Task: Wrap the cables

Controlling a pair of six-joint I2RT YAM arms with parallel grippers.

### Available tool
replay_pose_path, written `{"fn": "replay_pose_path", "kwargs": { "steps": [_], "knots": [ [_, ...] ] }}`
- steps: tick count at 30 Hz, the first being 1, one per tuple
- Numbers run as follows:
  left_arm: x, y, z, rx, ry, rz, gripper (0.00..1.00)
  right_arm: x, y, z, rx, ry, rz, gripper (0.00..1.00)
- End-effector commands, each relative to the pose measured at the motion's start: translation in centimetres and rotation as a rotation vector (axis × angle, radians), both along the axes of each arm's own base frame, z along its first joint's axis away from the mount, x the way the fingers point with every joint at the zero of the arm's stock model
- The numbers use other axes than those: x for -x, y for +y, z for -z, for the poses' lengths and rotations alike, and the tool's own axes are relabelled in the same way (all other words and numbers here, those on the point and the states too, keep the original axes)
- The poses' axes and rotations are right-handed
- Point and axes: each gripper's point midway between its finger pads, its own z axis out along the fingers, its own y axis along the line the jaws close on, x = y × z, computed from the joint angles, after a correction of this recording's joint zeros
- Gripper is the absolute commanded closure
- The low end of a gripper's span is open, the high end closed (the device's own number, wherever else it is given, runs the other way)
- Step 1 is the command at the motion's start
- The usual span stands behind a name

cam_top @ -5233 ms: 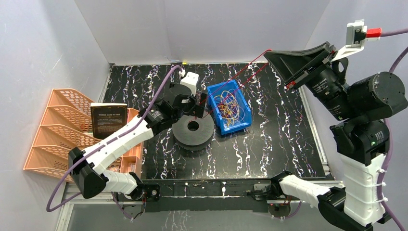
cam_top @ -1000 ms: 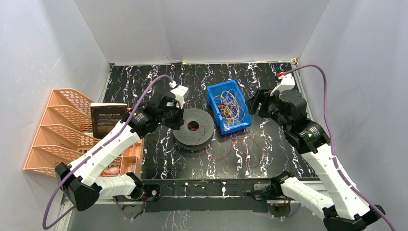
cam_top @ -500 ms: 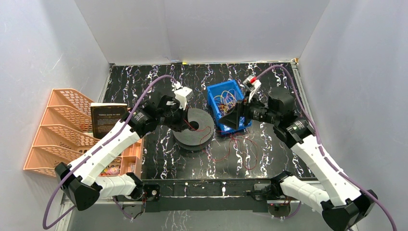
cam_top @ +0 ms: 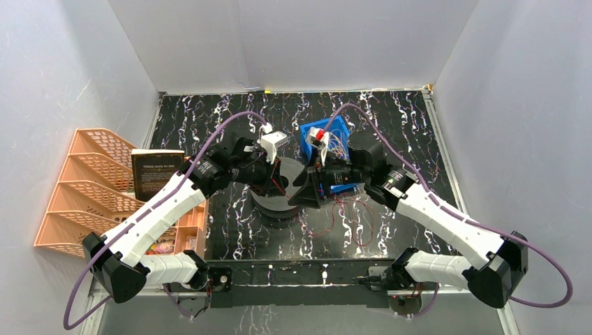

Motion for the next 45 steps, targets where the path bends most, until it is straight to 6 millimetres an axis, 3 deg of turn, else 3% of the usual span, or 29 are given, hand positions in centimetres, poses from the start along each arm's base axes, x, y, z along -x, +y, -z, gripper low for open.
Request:
{"fn": "replay_pose_path", "kwargs": {
  "steps": [1,6,10,11,15,17,19,22,24,27,31,38,42,45],
  "knots": [
    [1.1,-1.0,-2.0,0.08,0.008,0.063,1.0,0.9,1.1,-2.4,-0.091,-0.092,-0.087,0.19],
    [1.5,-1.4,-2.1,0.103,0.012,0.085,1.0,1.5,2.0,-1.7,-0.078,-0.07,-0.128,0.25],
    [1.4,-1.3,-2.0,0.101,0.007,0.083,1.0,2.4,2.4,-1.4,-0.071,-0.059,-0.171,0.4],
    [1.4,-1.3,-2.0,0.101,0.006,0.082,1.0,2.5,2.4,-1.4,-0.069,-0.06,-0.174,0.49],
    [1.3,-1.3,-1.9,0.097,0.001,0.077,1.0,2.4,2.2,-1.7,-0.067,-0.075,-0.149,1.0],
    [1.2,-1.2,-1.7,0.091,-0.004,0.069,1.0,2.5,1.9,-2.1,-0.073,-0.086,-0.137,1.0],
    [0.8,-0.9,-1.5,0.077,-0.013,0.048,0.9,2.7,1.6,-2.4,-0.081,-0.093,-0.133,1.0],
    [0.0,-0.4,-1.3,0.056,-0.044,-0.004,0.5,2.7,0.9,-3.2,-0.087,-0.113,-0.099,1.0],
    [-0.5,0.0,-1.4,0.049,-0.069,-0.037,0.29,2.9,0.3,-3.8,-0.092,-0.124,-0.077,1.0],
    [-1.4,0.8,-1.7,0.035,-0.121,-0.101,0.12,2.8,-0.6,-4.7,-0.097,-0.146,-0.031,1.0],
    [-1.9,1.6,-2.2,0.031,-0.168,-0.147,0.06,2.2,-1.8,-6.0,-0.103,-0.179,0.061,1.0],
    [-1.1,2.4,-1.0,0.006,-0.167,-0.134,0.03,0.9,-4.1,-8.8,-0.108,-0.23,0.224,1.0],
    [-1.2,3.3,-1.2,-0.012,-0.187,-0.171,0.02,-0.6,-5.6,-9.0,-0.046,-0.256,0.334,1.0],
    [-1.0,3.7,-1.6,-0.007,-0.195,-0.178,0.02,-1.8,-6.5,-8.0,0.032,-0.257,0.408,1.0]
  ]
}}
